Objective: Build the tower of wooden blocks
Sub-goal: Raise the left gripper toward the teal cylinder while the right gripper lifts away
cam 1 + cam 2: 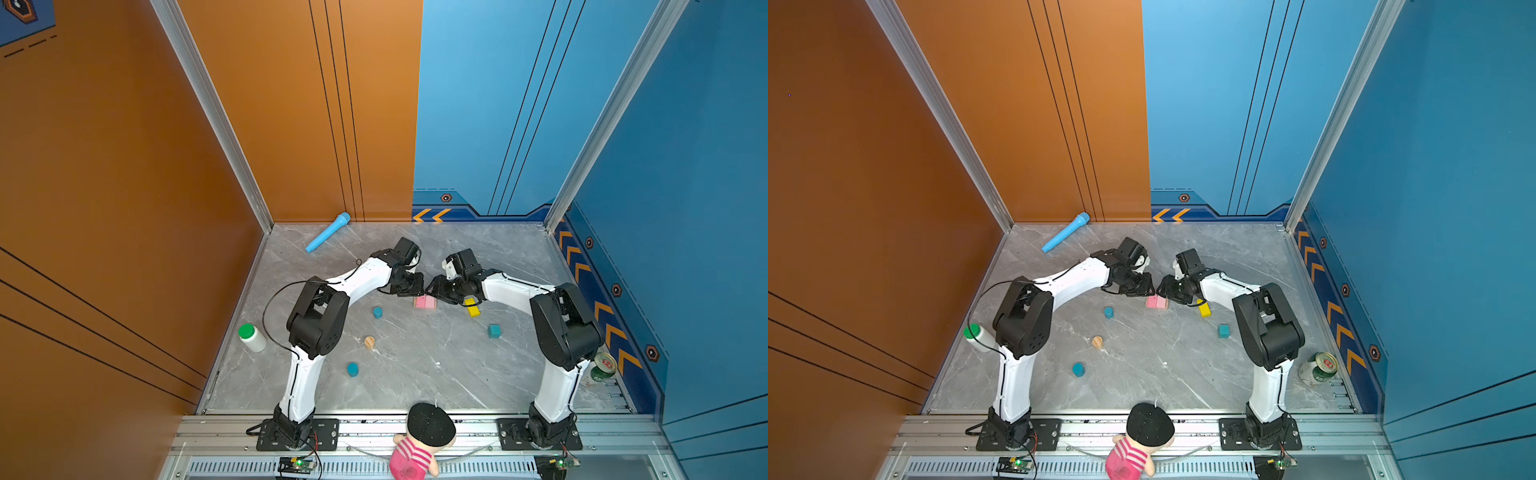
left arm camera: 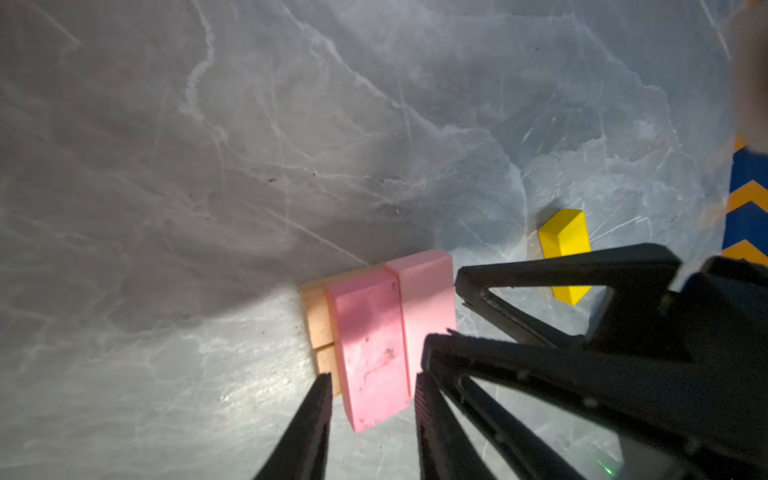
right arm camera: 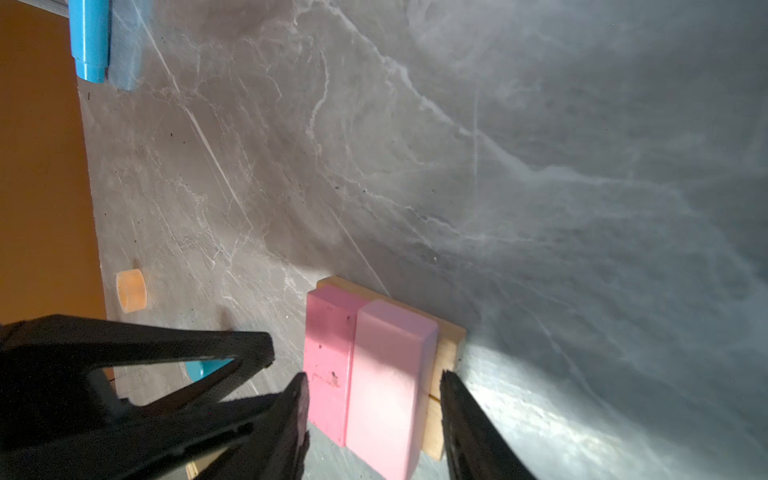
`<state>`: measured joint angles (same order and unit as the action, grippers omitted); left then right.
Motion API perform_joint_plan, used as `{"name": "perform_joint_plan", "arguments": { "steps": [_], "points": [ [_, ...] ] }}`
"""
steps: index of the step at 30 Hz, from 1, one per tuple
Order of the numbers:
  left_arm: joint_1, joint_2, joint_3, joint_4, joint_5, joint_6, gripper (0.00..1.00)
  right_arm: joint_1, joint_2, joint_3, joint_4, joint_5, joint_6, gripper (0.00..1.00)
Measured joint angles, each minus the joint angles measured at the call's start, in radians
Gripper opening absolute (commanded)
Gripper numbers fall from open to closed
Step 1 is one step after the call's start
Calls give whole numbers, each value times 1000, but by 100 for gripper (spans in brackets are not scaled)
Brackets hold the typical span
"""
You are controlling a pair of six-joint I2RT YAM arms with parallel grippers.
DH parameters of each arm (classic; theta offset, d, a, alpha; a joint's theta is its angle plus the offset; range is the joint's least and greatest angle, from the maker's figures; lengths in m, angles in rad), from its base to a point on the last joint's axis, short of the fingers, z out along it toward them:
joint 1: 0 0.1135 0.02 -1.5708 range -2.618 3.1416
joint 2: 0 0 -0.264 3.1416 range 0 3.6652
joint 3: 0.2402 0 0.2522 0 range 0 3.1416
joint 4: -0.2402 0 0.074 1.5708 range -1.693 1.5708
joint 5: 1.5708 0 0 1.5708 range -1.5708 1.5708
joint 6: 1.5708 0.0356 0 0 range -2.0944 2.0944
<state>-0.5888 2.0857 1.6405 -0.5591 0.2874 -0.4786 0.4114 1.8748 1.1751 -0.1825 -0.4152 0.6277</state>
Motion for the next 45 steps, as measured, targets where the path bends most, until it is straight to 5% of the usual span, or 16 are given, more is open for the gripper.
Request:
{"name": "perform_joint_plan", "arguments": {
  "steps": [12, 28, 45],
  "points": [
    [12, -252, -121, -39, -106, 12, 38, 0, -222, -68, -11, 32, -1, 56],
    [-166, -552, -410, -354, -509, -77, 39, 83, -350, -169, -27, 103, -9, 56],
    [-182, -806, -758, -404, -549, -314, 51, 87, -435, -276, -3, 106, -10, 56]
  ]
}}
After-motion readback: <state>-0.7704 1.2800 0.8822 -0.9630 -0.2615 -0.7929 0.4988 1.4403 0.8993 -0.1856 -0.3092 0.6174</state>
